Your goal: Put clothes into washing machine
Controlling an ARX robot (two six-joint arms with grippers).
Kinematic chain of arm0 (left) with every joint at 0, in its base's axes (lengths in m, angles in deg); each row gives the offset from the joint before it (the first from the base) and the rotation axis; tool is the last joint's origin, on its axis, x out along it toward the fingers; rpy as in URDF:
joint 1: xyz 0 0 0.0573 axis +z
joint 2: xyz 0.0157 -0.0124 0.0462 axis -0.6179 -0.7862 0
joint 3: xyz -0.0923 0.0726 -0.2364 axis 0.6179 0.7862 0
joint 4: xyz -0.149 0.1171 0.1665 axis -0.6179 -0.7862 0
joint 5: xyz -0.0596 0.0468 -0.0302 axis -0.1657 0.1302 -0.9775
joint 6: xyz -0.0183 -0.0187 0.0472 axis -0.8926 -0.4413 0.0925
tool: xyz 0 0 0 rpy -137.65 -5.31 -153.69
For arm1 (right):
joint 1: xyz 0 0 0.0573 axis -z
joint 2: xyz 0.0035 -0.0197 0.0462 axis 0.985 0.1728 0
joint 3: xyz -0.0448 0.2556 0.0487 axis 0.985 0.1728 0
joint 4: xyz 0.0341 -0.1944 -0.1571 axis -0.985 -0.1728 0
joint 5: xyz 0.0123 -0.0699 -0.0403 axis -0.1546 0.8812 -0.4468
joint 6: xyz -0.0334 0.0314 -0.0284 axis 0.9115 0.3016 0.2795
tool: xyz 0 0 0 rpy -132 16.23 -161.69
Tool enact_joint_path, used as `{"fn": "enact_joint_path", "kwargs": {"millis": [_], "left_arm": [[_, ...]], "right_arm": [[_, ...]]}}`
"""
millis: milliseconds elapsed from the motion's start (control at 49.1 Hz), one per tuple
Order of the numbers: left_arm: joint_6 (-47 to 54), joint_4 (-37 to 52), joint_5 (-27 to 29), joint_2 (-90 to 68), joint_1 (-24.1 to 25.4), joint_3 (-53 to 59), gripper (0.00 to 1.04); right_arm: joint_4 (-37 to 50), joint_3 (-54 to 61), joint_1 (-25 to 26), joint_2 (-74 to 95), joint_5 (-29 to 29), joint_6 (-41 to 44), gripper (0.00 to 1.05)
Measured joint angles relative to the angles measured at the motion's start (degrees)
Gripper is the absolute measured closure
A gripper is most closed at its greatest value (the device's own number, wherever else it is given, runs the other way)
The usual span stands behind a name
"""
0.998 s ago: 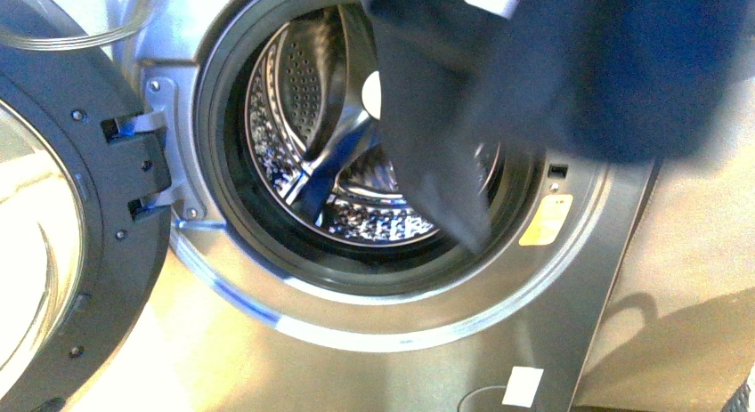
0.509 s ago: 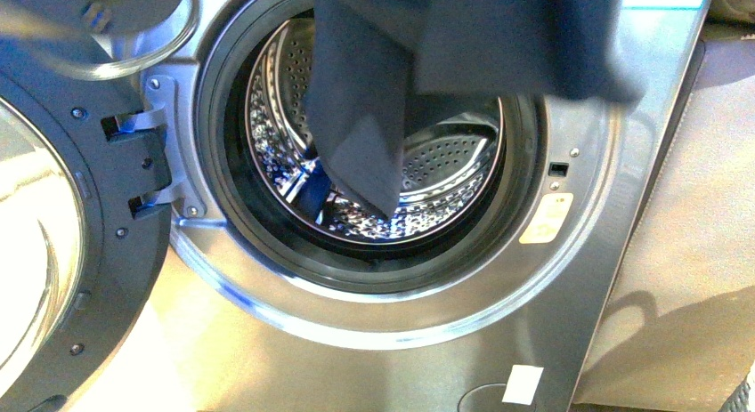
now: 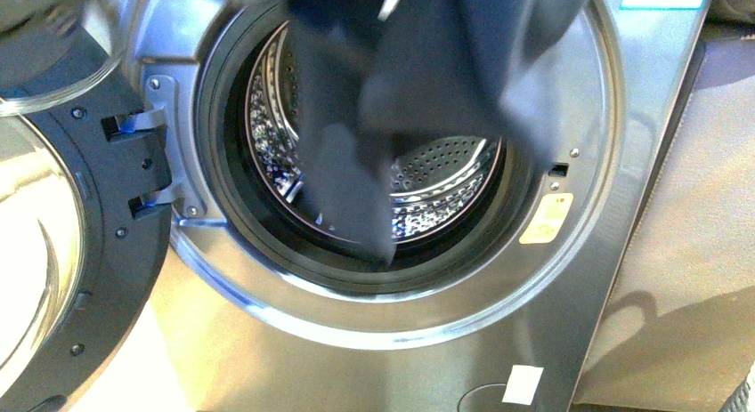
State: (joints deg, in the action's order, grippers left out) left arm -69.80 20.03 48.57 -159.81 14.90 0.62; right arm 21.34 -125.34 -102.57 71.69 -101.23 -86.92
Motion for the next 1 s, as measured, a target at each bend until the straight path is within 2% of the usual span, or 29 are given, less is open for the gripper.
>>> {"fn": "enact_joint_path", "kwargs": {"millis": [122,265,509,875,998], "left_arm": [[7.98,-12.04,-8.2,2.6,0.15,2.62,0.96],[18.45,-28.02,-9.44,3.89,2.25,2.82,0.96],[19.87,-28.7,-10.14,5.18,6.69,4.7,0.96],[19.04,-26.8,-11.19,7.65,8.07,5.81,0.96],[19.61,-28.79,-9.99,7.65,8.11,5.73,0.96]], "right_arm": [[0.0,0.0,0.0,0.0,0.0,-0.28,0.06],[-0.02,0.0,0.0,0.0,0.04,-0.79,0.07],[0.04,-0.02,0.0,-0.17,-0.04,-0.74,0.07],[0.04,-0.02,0.0,-0.24,-0.02,-0.74,0.07],[0.04,-0.02,0.0,-0.24,-0.02,-0.74,0.07]]}}
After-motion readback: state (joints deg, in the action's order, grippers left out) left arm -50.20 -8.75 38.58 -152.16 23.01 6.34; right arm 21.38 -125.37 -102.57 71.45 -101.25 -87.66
